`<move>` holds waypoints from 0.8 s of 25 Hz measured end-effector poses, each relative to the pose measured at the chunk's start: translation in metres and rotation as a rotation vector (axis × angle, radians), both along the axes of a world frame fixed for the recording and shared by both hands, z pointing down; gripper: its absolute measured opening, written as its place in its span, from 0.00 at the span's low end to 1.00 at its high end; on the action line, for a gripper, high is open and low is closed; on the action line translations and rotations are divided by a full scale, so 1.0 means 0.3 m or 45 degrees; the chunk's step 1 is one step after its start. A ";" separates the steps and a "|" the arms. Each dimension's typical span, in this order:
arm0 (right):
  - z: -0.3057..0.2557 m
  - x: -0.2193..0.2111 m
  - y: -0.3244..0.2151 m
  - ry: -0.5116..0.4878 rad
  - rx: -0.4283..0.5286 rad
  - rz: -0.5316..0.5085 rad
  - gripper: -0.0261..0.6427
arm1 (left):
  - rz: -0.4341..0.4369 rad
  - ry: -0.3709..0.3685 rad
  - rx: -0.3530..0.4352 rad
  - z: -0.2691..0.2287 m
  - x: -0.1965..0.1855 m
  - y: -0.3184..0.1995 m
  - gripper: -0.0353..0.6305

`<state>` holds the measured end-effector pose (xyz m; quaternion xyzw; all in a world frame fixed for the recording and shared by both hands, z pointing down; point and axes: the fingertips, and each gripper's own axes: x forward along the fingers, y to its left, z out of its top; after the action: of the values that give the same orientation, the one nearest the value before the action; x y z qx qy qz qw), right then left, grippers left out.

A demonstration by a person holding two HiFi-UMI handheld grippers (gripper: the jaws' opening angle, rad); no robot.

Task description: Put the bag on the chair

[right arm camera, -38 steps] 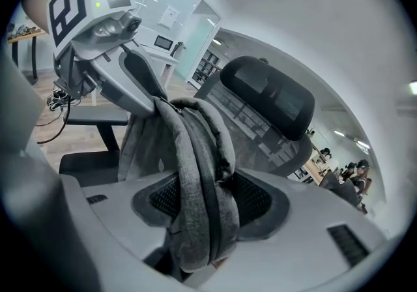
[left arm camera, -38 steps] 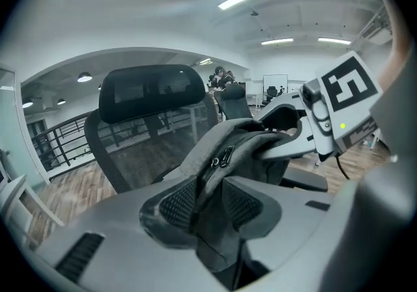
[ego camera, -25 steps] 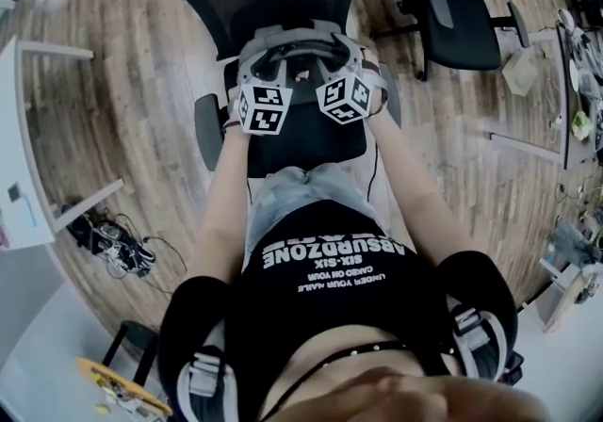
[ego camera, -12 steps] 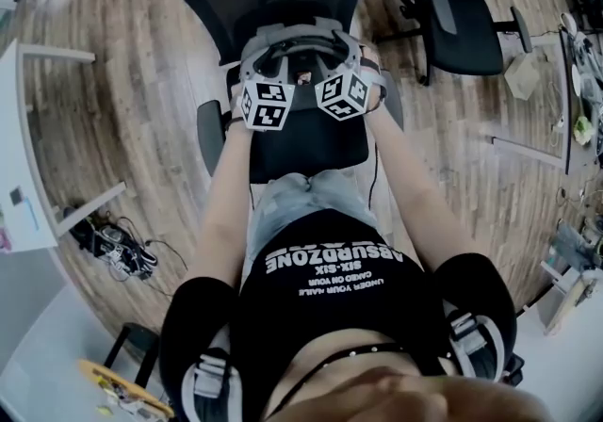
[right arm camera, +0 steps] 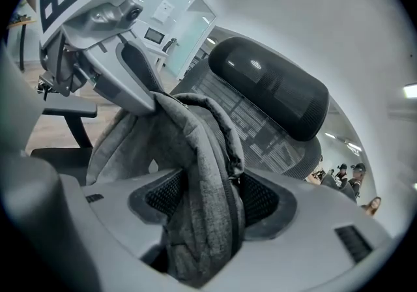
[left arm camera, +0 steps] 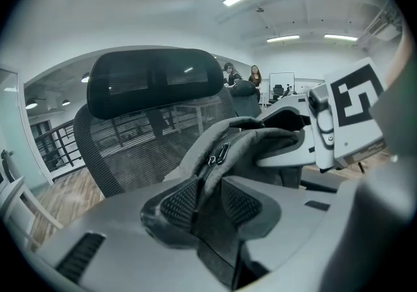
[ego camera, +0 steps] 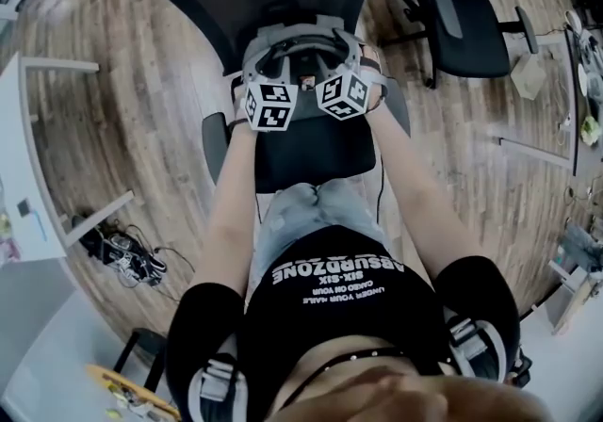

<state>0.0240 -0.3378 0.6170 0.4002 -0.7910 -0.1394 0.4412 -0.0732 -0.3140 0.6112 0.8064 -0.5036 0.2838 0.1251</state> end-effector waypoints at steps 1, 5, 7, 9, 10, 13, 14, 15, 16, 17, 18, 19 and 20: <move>0.004 -0.001 -0.009 -0.001 0.005 -0.004 0.44 | -0.001 -0.002 0.002 0.004 -0.001 -0.009 0.24; 0.018 -0.004 -0.047 -0.003 0.016 -0.011 0.44 | -0.006 -0.014 0.010 0.018 -0.002 -0.046 0.23; 0.026 -0.003 -0.066 -0.004 0.018 -0.013 0.44 | -0.009 -0.018 0.014 0.023 -0.001 -0.066 0.23; 0.033 -0.002 -0.086 -0.002 0.020 -0.015 0.44 | -0.011 -0.022 0.017 0.030 0.001 -0.085 0.23; 0.037 -0.004 -0.095 -0.001 0.019 -0.015 0.44 | -0.011 -0.025 0.019 0.034 0.000 -0.094 0.23; 0.050 -0.017 -0.122 0.000 0.010 -0.018 0.45 | -0.011 -0.039 0.020 0.049 -0.012 -0.120 0.23; 0.055 -0.020 -0.133 0.001 0.004 -0.022 0.45 | -0.010 -0.044 0.019 0.054 -0.015 -0.131 0.23; 0.060 -0.021 -0.145 0.001 -0.003 -0.026 0.45 | -0.008 -0.048 0.019 0.058 -0.016 -0.143 0.23; 0.066 -0.021 -0.157 0.002 -0.012 -0.030 0.45 | -0.005 -0.051 0.018 0.062 -0.016 -0.155 0.23; 0.071 -0.019 -0.169 0.002 -0.021 -0.033 0.45 | -0.002 -0.053 0.014 0.066 -0.014 -0.166 0.23; 0.076 -0.018 -0.180 0.003 -0.029 -0.035 0.45 | -0.001 -0.055 0.009 0.070 -0.013 -0.176 0.23; 0.080 -0.017 -0.191 0.004 -0.036 -0.035 0.46 | 0.000 -0.058 0.004 0.075 -0.011 -0.185 0.23; 0.084 -0.016 -0.201 0.007 -0.041 -0.034 0.46 | 0.003 -0.065 0.003 0.080 -0.009 -0.195 0.23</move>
<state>0.0193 -0.3981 0.6422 0.3821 -0.7972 -0.1336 0.4479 -0.0761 -0.3726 0.6352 0.7995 -0.5060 0.3040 0.1110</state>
